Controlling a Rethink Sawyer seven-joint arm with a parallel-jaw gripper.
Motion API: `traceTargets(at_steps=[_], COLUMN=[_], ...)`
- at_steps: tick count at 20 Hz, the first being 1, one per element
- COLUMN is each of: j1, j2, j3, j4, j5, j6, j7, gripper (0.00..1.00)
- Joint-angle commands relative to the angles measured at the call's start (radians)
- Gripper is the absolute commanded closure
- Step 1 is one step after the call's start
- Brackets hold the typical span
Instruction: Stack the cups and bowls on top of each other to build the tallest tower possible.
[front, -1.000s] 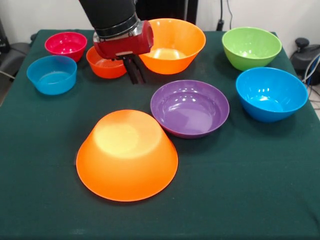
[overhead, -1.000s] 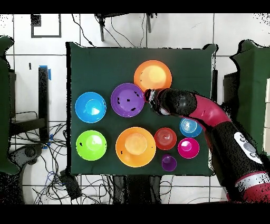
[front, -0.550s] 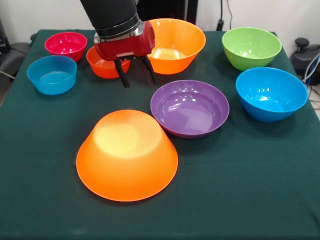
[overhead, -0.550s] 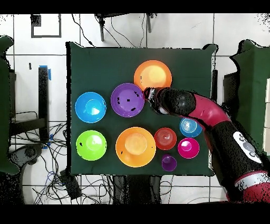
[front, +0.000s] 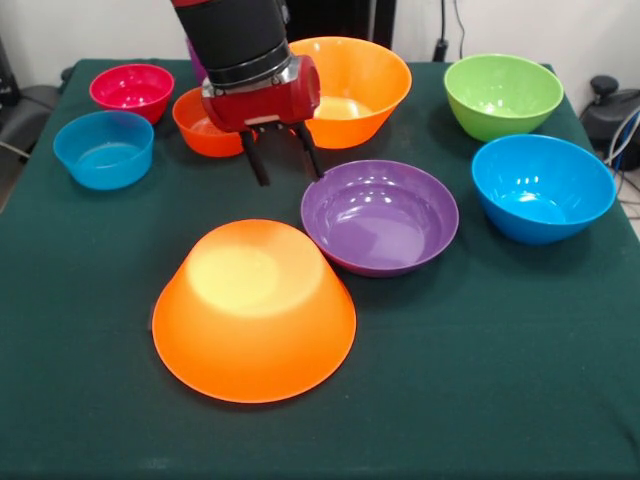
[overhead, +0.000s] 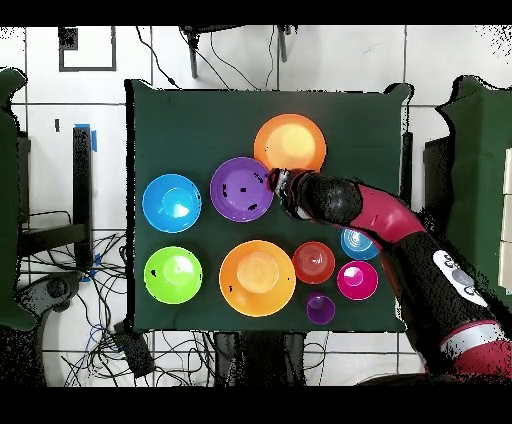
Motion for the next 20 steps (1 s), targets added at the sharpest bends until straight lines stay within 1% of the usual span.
traceTargets(at_steps=[1, 7, 8, 13, 20], j1=[0.008, 0.015, 0.015, 0.013, -0.005], j2=[0.089, 0.089, 0.098, 0.144, 0.154], j3=[-0.032, -0.034, -0.036, -0.057, -0.074], j4=[0.044, 0.096, 0.097, 0.077, 0.077], j5=[-0.075, -0.067, -0.074, -0.090, -0.114], j6=[-0.054, -0.109, -0.128, -0.149, -0.157], j7=[0.023, 0.068, 0.068, 0.047, 0.034], gripper=[0.00, 0.00, 0.00, 0.00, 0.00])
